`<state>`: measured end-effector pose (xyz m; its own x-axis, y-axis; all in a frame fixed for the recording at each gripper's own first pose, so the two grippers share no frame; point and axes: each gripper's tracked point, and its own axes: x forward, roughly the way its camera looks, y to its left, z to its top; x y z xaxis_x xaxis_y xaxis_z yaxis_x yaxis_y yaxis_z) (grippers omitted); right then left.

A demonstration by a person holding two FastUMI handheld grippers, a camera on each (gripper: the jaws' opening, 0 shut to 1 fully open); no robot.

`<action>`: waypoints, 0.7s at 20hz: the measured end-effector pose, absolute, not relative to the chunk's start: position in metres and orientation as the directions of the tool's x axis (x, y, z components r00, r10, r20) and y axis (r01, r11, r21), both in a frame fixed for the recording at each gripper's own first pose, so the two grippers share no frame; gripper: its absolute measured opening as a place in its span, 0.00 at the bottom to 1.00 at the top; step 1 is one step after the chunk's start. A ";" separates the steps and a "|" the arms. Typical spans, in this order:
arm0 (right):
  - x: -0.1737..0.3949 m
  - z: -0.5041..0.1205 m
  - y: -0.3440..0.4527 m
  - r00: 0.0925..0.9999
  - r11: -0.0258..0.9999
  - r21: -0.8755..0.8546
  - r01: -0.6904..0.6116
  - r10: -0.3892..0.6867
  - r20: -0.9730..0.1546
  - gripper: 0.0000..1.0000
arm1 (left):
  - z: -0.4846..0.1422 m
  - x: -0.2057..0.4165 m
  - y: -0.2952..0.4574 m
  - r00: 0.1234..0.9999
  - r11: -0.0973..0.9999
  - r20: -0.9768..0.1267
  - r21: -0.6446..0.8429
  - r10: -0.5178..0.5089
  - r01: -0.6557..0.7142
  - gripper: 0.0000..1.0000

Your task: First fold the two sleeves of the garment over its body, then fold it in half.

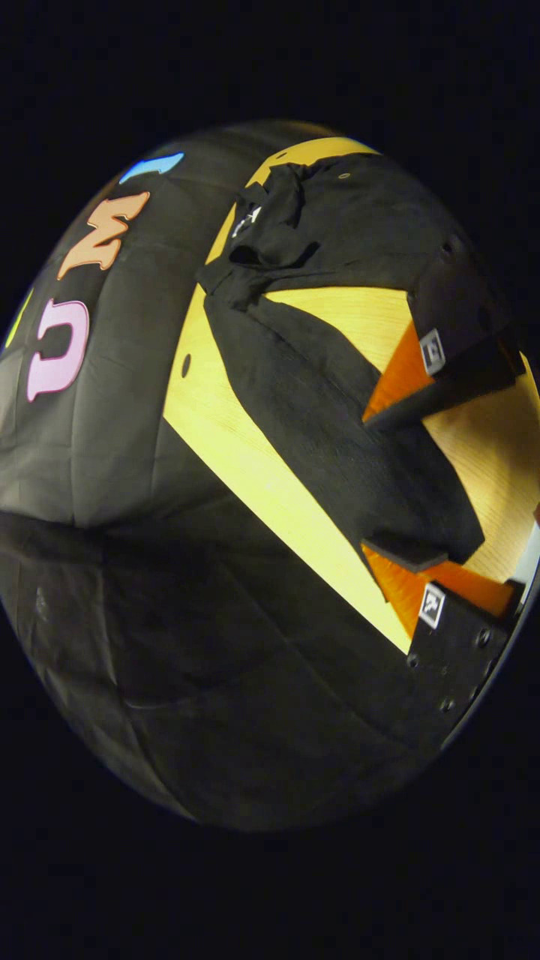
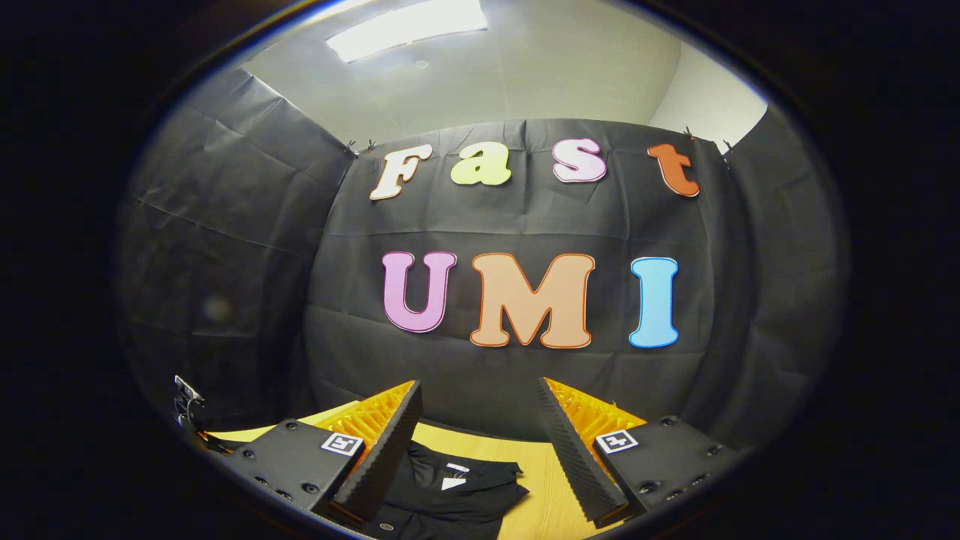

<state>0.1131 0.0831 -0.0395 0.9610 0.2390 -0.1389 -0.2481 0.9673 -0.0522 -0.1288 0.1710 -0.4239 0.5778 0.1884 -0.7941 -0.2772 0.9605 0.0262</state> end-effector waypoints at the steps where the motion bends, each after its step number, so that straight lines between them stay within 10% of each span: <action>1: 0.113 -0.041 0.082 0.961 0.968 -0.047 -0.246 0.237 -0.141 0.97 | -0.421 -0.126 0.168 0.589 0.964 -0.788 0.023 0.180 -0.264 0.58; 5: 0.109 -0.048 0.079 0.960 0.971 -0.019 -0.238 0.233 -0.156 0.96 | -0.424 -0.121 0.162 0.556 0.965 -0.809 0.050 0.191 -0.258 0.01; 14: 0.095 -0.070 0.073 0.948 0.969 -0.003 -0.248 0.242 -0.209 0.96 | -0.335 -0.043 0.117 0.717 0.984 -0.692 -0.055 0.084 -0.168 0.00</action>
<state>0.0954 0.0729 -0.0698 0.9476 0.2418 -0.2088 -0.2478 0.9688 -0.0030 -0.0430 0.1170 -0.3353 0.7166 0.0837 -0.6924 -0.1681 0.9842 -0.0550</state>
